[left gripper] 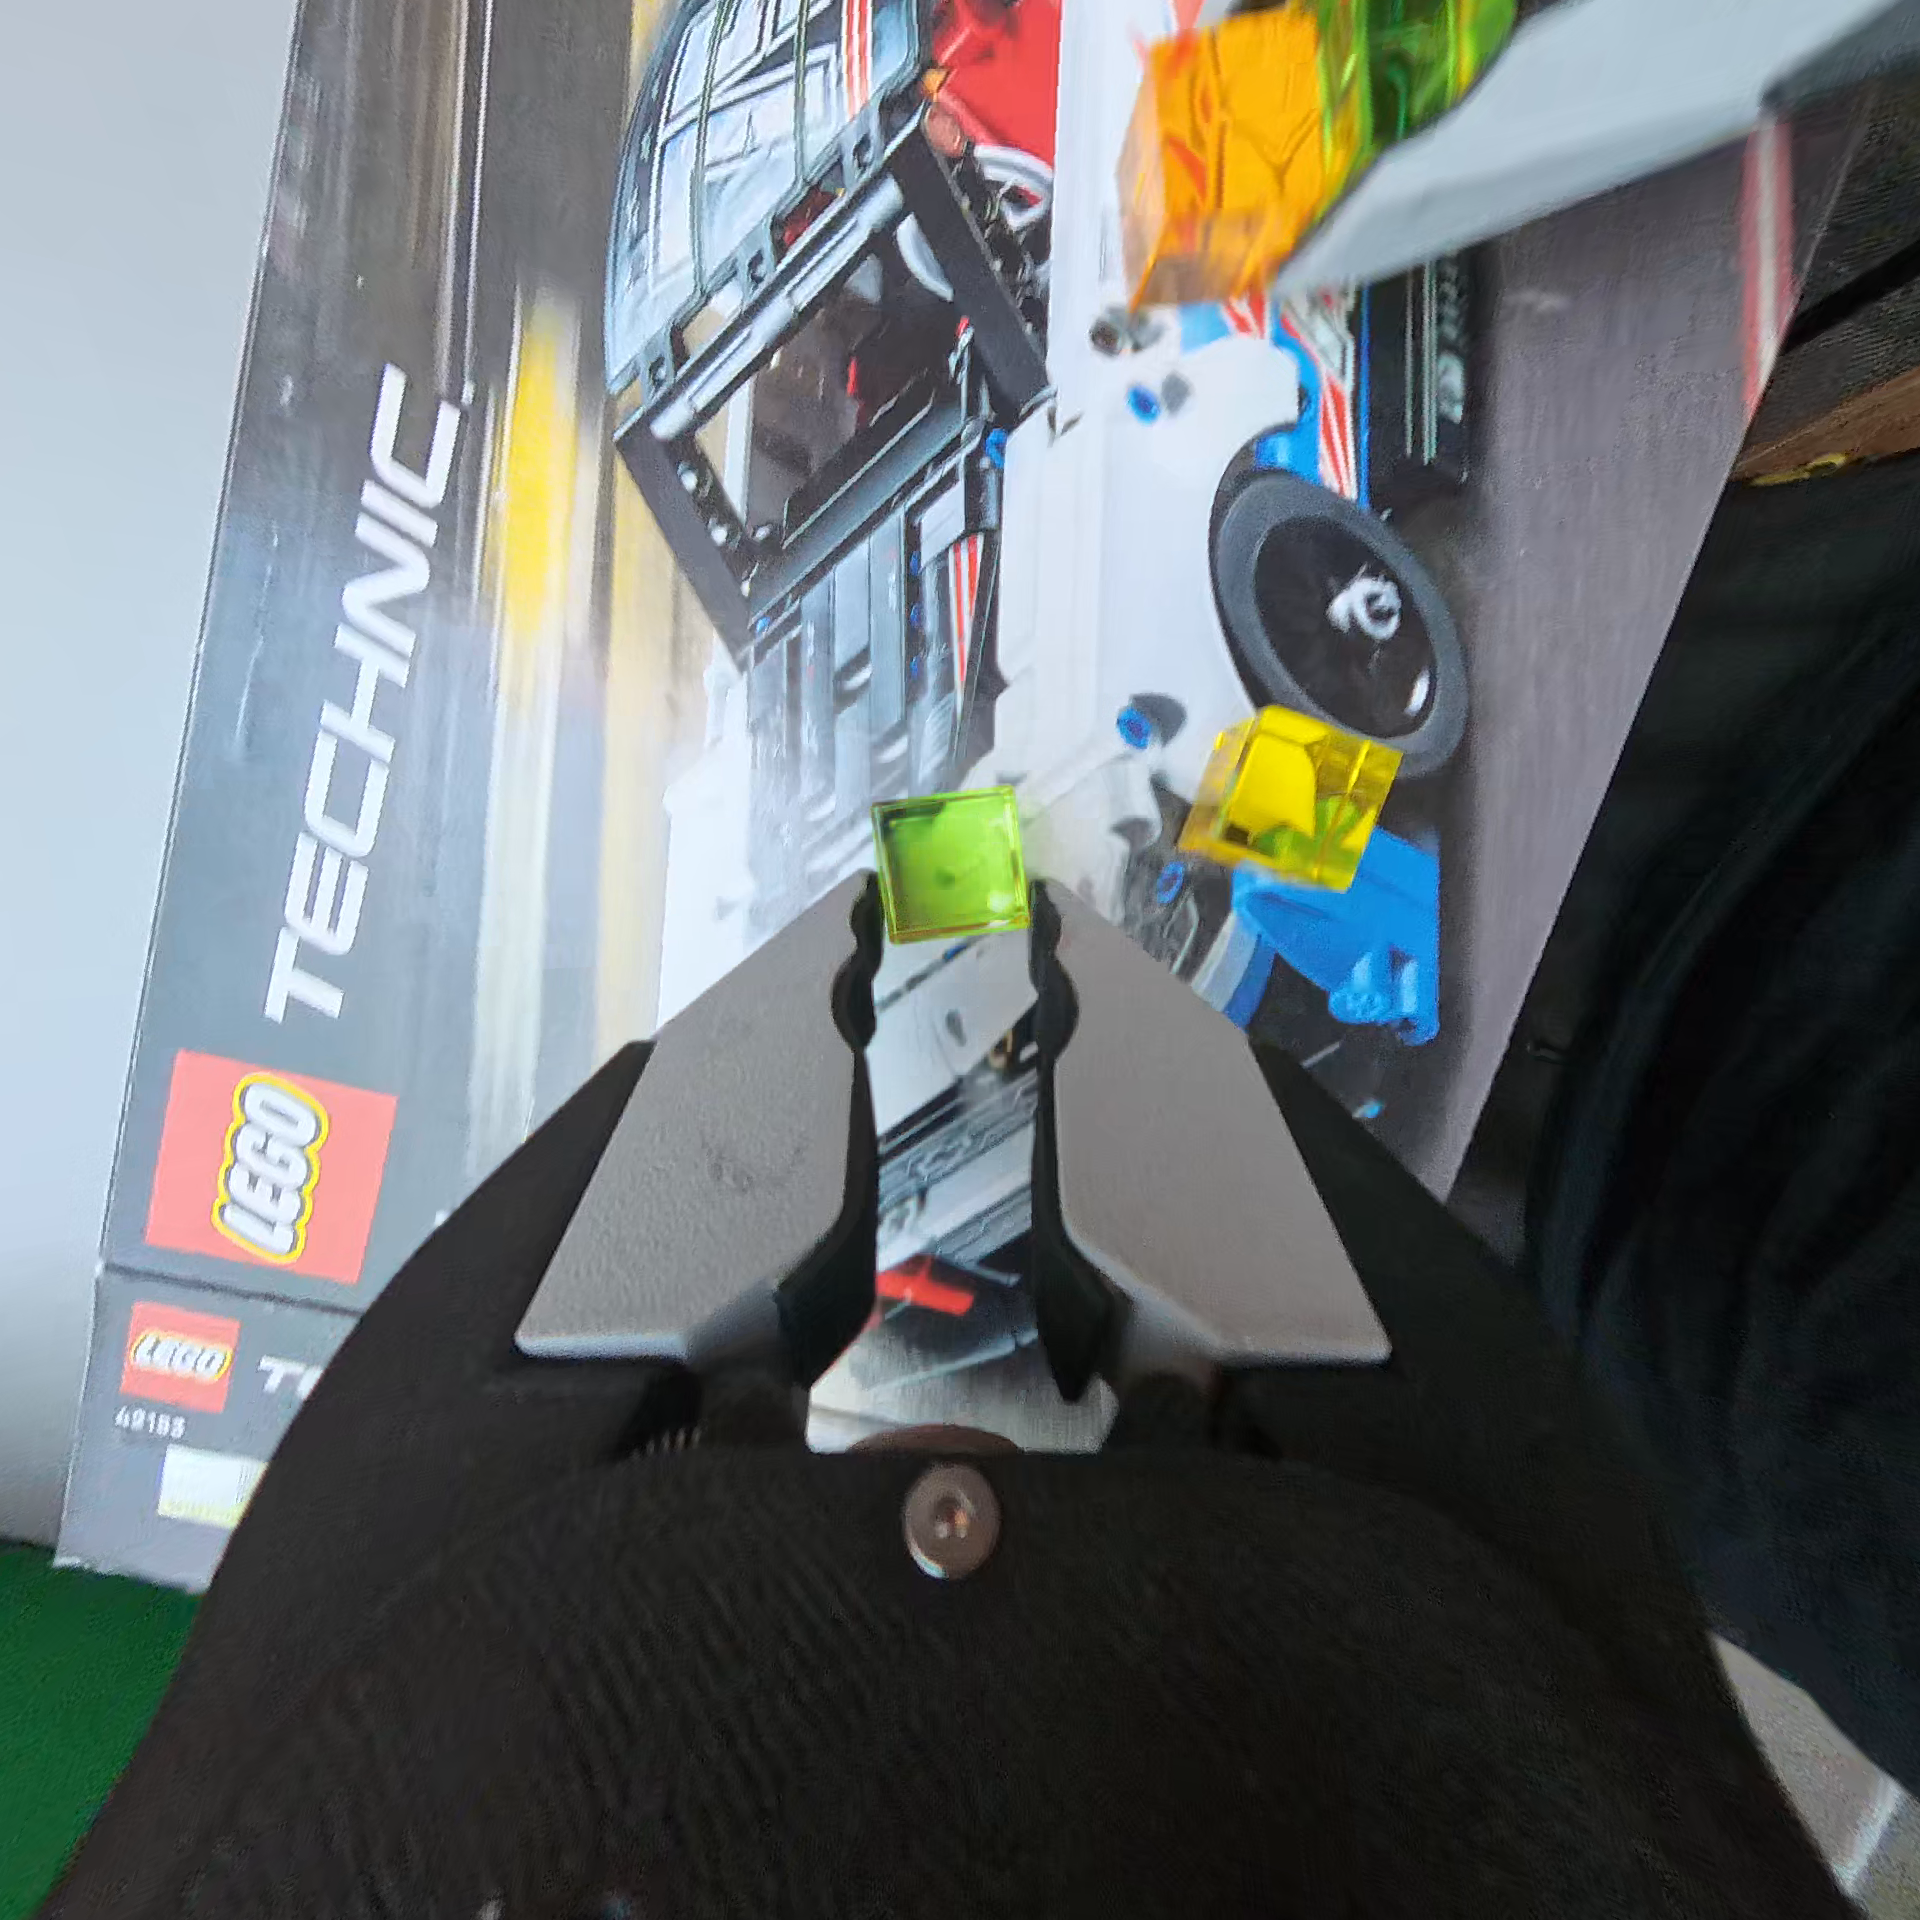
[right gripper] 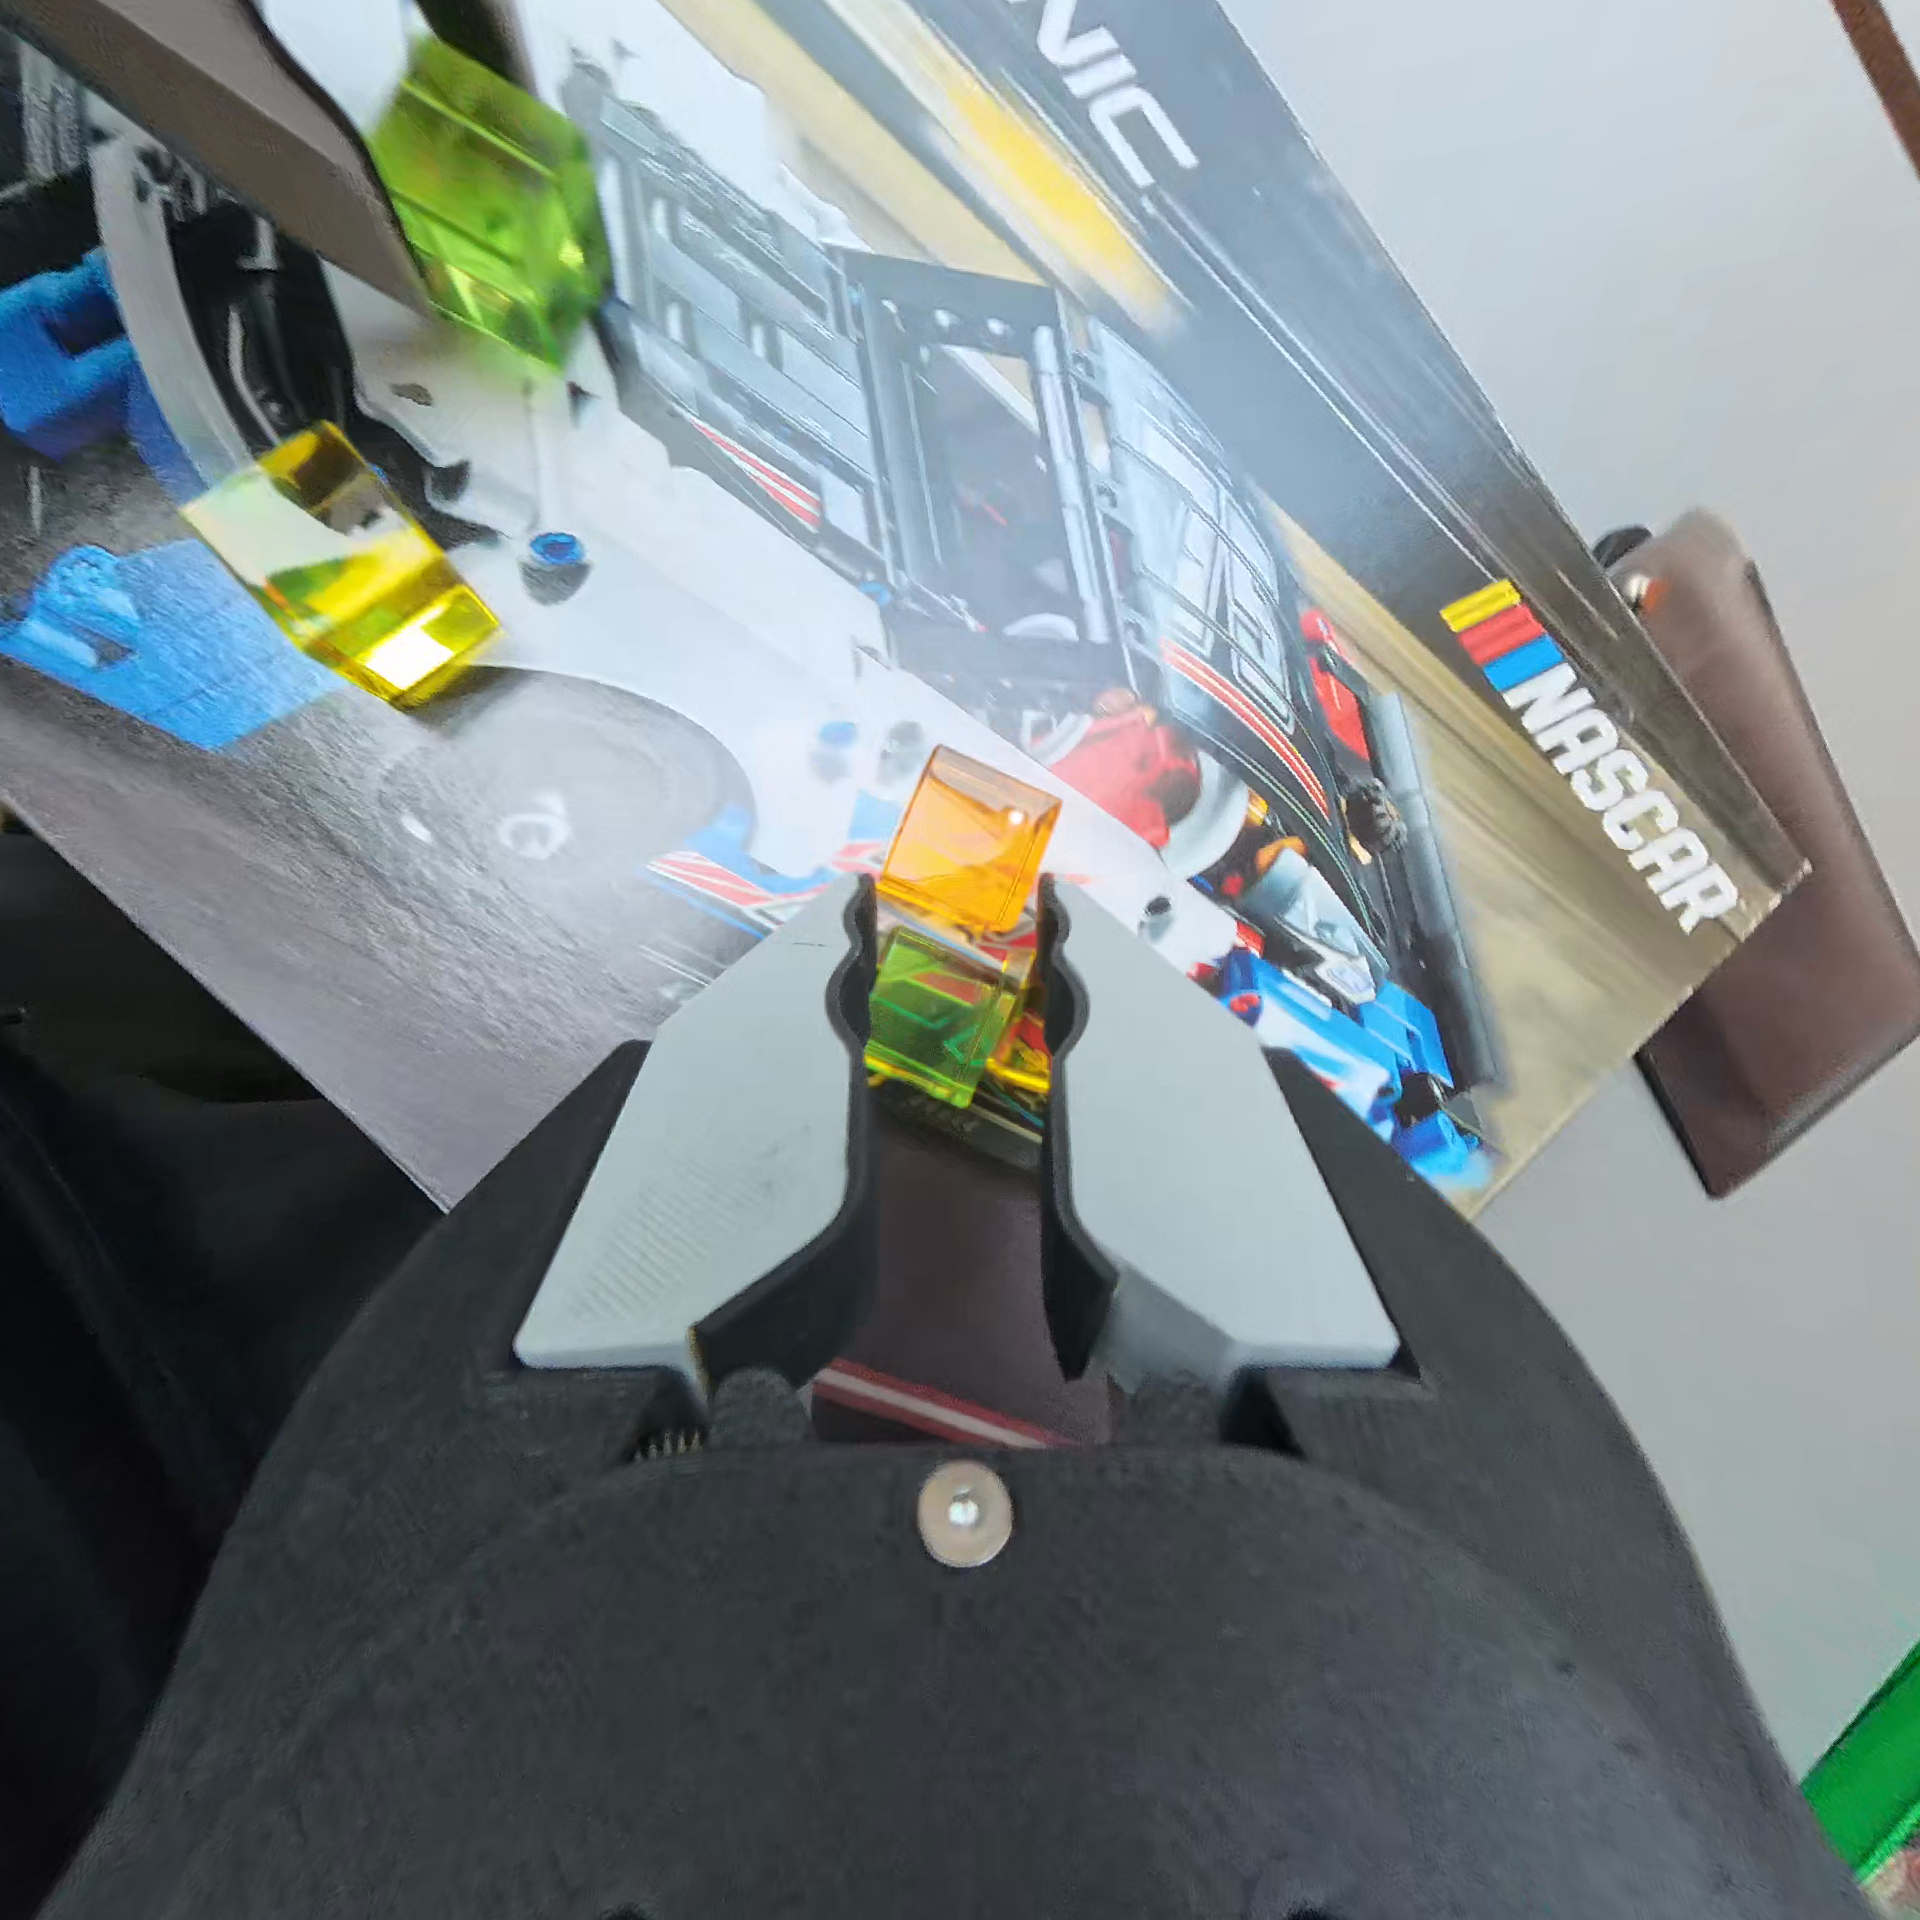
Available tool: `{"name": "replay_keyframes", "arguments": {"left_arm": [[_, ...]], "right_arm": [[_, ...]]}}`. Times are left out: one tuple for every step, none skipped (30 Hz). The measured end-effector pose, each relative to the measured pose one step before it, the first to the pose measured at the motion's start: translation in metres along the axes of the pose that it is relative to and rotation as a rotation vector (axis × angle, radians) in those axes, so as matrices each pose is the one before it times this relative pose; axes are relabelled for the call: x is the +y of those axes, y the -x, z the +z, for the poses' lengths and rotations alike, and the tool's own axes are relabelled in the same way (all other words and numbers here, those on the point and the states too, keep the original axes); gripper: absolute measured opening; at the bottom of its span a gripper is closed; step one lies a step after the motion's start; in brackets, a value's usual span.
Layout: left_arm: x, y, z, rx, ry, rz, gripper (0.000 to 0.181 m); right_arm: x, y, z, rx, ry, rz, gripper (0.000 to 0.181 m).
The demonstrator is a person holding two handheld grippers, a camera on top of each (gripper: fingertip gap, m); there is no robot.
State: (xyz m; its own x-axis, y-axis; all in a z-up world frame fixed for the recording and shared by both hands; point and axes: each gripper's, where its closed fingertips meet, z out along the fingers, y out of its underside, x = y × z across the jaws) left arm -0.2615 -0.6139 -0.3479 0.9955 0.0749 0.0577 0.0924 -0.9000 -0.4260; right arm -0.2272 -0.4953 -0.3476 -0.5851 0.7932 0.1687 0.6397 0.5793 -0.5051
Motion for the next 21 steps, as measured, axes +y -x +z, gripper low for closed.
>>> {"name": "replay_keyframes", "arguments": {"left_arm": [[0.00552,0.00175,-0.00321,0.0027,0.0021,-0.0044,0.024],[0.00539,0.00161,-0.00304,0.0021,0.0022,-0.0076,0.024],[0.00479,0.00178,-0.00305,-0.0004,-0.0007,-0.0059,0.024],[0.00390,0.00206,-0.00282,-0.0045,-0.0047,-0.0043,0.024],[0.00369,0.00130,-0.00272,0.0000,-0.0043,-0.0035,0.025],[0.00354,0.00021,-0.00267,0.0063,-0.0028,-0.0033,0.025],[0.00311,-0.00037,-0.00268,0.0084,-0.0029,-0.0023,0.024],[0.00285,-0.00027,-0.00269,0.0069,-0.0031,-0.0032,0.024],[0.00295,-0.00132,-0.00253,0.0129,-0.0018,-0.0033,0.024],[0.00343,-0.00287,-0.00168,0.0233,0.0028,-0.0020,0.025],[0.00361,-0.00277,-0.00061,0.0219,0.0044,0.0001,0.025],[0.00378,-0.00071,0.00052,0.0080,0.0083,-0.0022,0.031],[0.00346,0.00145,0.00142,-0.0059,0.0127,-0.0108,0.037],[0.00204,0.00103,0.00189,-0.0047,0.0106,-0.0125,0.043],[-0.00015,-0.00046,0.00166,0.0011,-0.0028,-0.0027,0.049],[-0.00192,-0.00006,0.00137,-0.0045,-0.0149,0.0068,0.047],[-0.00109,0.00033,0.00121,-0.0076,-0.0085,0.0087,0.035],[-0.00029,-0.00025,0.00106,-0.0052,-0.0017,0.0095,0.026],[-0.00028,0.00039,0.00077,-0.0094,0.0000,0.0067,0.025],[0.00001,-0.00008,0.00038,-0.0070,0.0022,0.0037,0.025],[-0.00009,-0.00029,0.00007,-0.0046,0.0000,0.0025,0.025]], "right_arm": [[0.00322,-0.00424,-0.00207,0.0028,0.0006,0.0188,0.030],[0.00010,-0.00181,-0.00280,-0.0041,-0.0126,0.0150,0.032],[-0.00196,0.00065,-0.00310,-0.0122,-0.0185,0.0111,0.034],[-0.00283,0.00158,-0.00304,-0.0110,-0.0172,0.0079,0.036],[-0.00308,0.00146,-0.00287,-0.0037,-0.0136,0.0036,0.037],[-0.00417,0.00230,-0.00298,-0.0043,-0.0168,-0.0012,0.038],[-0.00568,0.00478,-0.00305,-0.0160,-0.0239,-0.0040,0.038],[-0.00673,0.00737,-0.00277,-0.0294,-0.0273,-0.0068,0.039],[-0.00692,0.01021,-0.00168,-0.0442,-0.0245,-0.0120,0.040],[-0.00565,0.01268,0.00022,-0.0579,-0.0134,-0.0183,0.040],[-0.00384,0.01145,0.00243,-0.0516,0.0023,-0.0230,0.041],[-0.00242,0.00899,0.00448,-0.0376,0.0138,-0.0291,0.042],[-0.00174,0.00611,0.00582,-0.0241,0.0198,-0.0345,0.044],[-0.00133,0.00300,0.00681,-0.0097,0.0240,-0.0343,0.046],[-0.00176,0.00202,0.00716,-0.0076,0.0233,-0.0321,0.047],[-0.00277,0.00202,0.00706,-0.0103,0.0174,-0.0290,0.048],[-0.00274,0.00129,0.00693,-0.0094,0.0158,-0.0243,0.046],[-0.00146,0.00105,0.00710,-0.0106,0.0205,-0.0193,0.044],[0.00030,0.00187,0.00704,-0.0172,0.0261,-0.0170,0.042],[0.00130,0.00240,0.00609,-0.0179,0.0268,-0.0189,0.040],[0.00006,0.00283,0.00379,-0.0176,0.0140,-0.0191,0.033]]}}
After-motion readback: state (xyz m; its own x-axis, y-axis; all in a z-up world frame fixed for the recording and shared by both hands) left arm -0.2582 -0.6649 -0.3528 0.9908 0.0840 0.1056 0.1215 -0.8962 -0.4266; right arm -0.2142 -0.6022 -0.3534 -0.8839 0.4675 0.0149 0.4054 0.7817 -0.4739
